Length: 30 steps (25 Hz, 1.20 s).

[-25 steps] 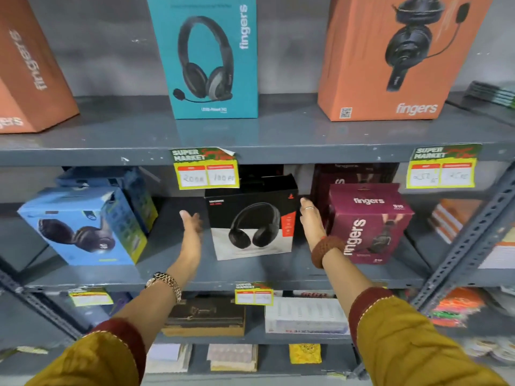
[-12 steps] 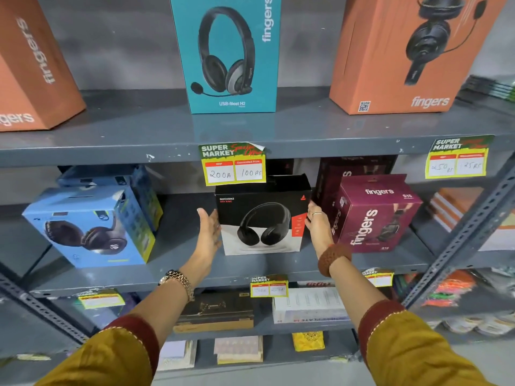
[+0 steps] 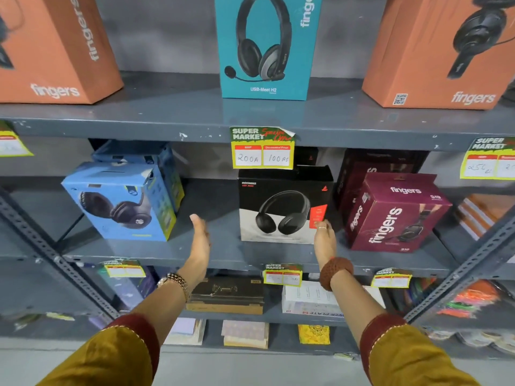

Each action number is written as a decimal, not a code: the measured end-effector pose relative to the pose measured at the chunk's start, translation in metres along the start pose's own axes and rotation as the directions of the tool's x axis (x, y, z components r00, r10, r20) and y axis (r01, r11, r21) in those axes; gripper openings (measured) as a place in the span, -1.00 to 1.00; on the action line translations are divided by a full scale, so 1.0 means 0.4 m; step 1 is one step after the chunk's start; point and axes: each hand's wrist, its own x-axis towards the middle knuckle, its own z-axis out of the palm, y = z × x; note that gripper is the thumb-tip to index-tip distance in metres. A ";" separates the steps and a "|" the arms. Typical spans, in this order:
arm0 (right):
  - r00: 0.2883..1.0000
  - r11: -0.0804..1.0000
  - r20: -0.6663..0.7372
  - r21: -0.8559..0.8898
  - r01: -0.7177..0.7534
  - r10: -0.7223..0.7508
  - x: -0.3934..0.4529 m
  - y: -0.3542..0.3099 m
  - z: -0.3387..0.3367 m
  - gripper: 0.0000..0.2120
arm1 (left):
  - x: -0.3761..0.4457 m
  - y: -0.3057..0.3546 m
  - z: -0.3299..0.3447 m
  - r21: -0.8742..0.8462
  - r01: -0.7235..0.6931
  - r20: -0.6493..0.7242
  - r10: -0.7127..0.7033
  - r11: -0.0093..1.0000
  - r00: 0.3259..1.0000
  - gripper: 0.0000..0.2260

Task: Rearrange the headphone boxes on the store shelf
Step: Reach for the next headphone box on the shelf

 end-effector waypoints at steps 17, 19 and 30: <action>0.910 0.880 0.244 0.427 0.209 -0.335 -0.237 -0.323 0.763 -0.55 | 0.199 0.205 -0.746 0.018 -0.049 -0.160 0.051 0.999 0.986 -0.33; 0.907 0.882 0.254 0.423 0.207 -0.335 -0.245 -0.353 0.816 -0.52 | 0.213 0.234 -0.762 0.037 -0.097 -0.081 0.099 0.995 0.992 -0.40; 0.942 0.880 0.160 0.428 0.203 -0.295 -0.233 -0.380 0.873 -0.48 | 0.303 0.166 -0.806 0.259 -0.102 0.081 0.083 0.960 0.993 -0.21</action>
